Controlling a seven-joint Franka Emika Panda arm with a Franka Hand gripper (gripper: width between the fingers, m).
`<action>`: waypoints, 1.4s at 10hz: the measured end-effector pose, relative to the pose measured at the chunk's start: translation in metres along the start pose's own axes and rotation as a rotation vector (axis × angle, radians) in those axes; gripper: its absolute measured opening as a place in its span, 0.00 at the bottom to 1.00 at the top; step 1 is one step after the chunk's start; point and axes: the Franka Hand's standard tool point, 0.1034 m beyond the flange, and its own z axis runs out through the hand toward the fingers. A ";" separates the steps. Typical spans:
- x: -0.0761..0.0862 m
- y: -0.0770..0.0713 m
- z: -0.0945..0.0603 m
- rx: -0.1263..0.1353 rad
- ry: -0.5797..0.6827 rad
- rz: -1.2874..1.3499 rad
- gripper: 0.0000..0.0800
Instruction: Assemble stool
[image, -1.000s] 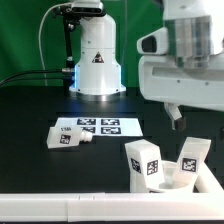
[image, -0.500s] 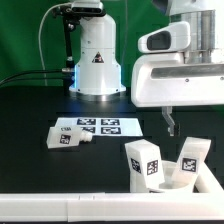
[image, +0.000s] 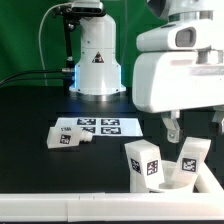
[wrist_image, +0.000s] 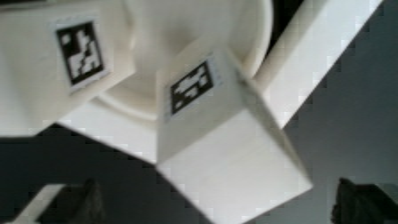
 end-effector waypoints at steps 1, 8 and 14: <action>-0.001 0.002 0.000 -0.009 -0.006 -0.071 0.81; -0.007 -0.003 0.028 -0.042 -0.132 -0.658 0.81; -0.008 -0.002 0.027 -0.056 -0.124 -0.411 0.42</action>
Offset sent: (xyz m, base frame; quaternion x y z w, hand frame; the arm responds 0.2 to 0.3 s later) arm -0.0051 0.0236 -0.0155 -0.0115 -0.0896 -0.3103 0.9463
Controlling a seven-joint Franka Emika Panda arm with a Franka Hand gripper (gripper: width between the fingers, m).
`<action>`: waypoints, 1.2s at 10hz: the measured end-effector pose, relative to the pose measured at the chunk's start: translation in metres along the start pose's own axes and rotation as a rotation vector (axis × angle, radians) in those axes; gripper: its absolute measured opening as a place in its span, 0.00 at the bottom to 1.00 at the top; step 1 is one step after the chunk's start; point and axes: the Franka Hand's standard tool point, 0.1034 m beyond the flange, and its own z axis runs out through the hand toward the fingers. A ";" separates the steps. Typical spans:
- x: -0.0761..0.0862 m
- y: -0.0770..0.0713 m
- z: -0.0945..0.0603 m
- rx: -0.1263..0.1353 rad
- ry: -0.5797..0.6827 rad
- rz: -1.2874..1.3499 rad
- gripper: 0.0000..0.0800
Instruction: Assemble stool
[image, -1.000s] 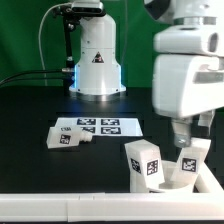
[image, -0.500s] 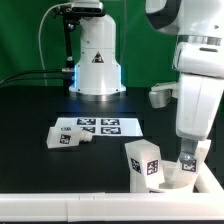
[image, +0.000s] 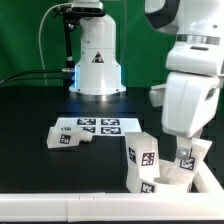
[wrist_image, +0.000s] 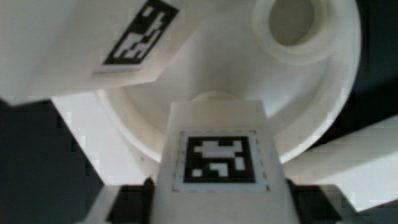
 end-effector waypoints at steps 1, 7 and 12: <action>-0.002 0.002 0.001 0.013 -0.011 0.089 0.42; 0.005 0.039 0.007 0.039 0.003 0.573 0.42; -0.012 0.040 0.011 0.164 -0.017 1.399 0.42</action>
Offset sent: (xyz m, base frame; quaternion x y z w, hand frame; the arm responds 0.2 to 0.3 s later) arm 0.0286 -0.0005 -0.0043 0.1454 -0.1221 0.3360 0.9225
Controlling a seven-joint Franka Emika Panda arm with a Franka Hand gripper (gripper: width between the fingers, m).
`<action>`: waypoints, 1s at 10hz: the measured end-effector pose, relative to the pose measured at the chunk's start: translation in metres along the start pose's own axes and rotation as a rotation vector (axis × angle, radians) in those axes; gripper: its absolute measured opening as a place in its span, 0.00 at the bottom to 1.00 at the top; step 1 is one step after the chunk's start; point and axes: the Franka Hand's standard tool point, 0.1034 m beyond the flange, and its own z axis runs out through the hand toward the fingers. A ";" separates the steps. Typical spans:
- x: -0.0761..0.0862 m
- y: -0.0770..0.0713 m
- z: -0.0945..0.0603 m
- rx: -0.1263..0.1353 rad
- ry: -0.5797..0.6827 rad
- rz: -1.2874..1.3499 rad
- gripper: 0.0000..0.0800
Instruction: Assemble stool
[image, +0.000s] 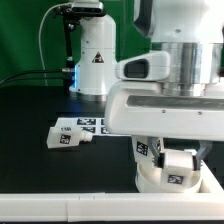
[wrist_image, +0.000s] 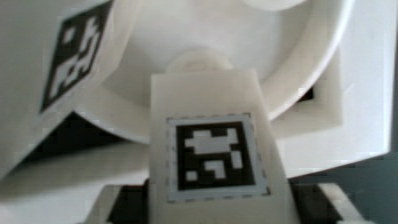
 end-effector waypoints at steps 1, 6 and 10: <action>0.001 0.003 0.000 -0.003 0.005 0.051 0.42; -0.001 0.023 0.000 -0.020 0.024 0.612 0.42; -0.005 0.027 0.001 -0.009 0.033 0.756 0.68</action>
Offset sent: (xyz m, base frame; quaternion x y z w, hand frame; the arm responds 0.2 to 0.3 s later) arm 0.0000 0.0000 0.0000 0.0000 0.0000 0.1938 0.9810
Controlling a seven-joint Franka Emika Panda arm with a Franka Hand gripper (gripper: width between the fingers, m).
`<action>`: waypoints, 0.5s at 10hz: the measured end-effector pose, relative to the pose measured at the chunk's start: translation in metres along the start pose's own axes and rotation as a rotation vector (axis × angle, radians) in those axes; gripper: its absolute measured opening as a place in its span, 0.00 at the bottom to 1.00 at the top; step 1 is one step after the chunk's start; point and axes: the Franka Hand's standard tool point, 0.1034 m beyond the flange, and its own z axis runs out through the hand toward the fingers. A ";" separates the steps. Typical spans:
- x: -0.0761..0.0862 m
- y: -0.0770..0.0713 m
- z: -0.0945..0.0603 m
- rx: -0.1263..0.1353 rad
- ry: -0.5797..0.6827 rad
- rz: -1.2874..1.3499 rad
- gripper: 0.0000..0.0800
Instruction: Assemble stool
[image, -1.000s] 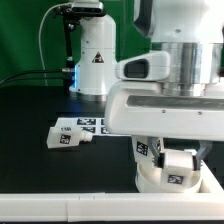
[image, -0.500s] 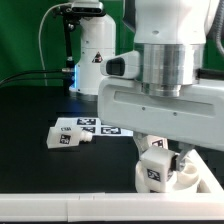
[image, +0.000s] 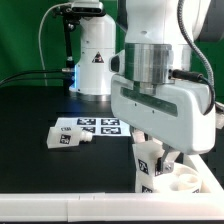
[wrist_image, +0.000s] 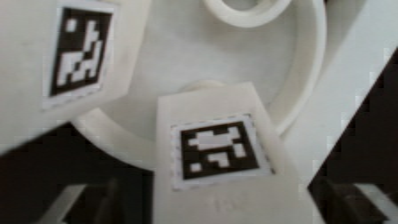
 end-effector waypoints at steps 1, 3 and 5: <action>0.000 0.000 0.000 0.000 0.000 -0.004 0.77; 0.012 -0.002 -0.023 0.021 -0.013 -0.057 0.80; 0.025 0.002 -0.067 0.033 -0.073 -0.054 0.81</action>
Offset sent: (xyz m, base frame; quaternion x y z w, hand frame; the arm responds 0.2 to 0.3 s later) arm -0.0224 -0.0276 0.0804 0.0119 -0.1157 -0.0209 0.9930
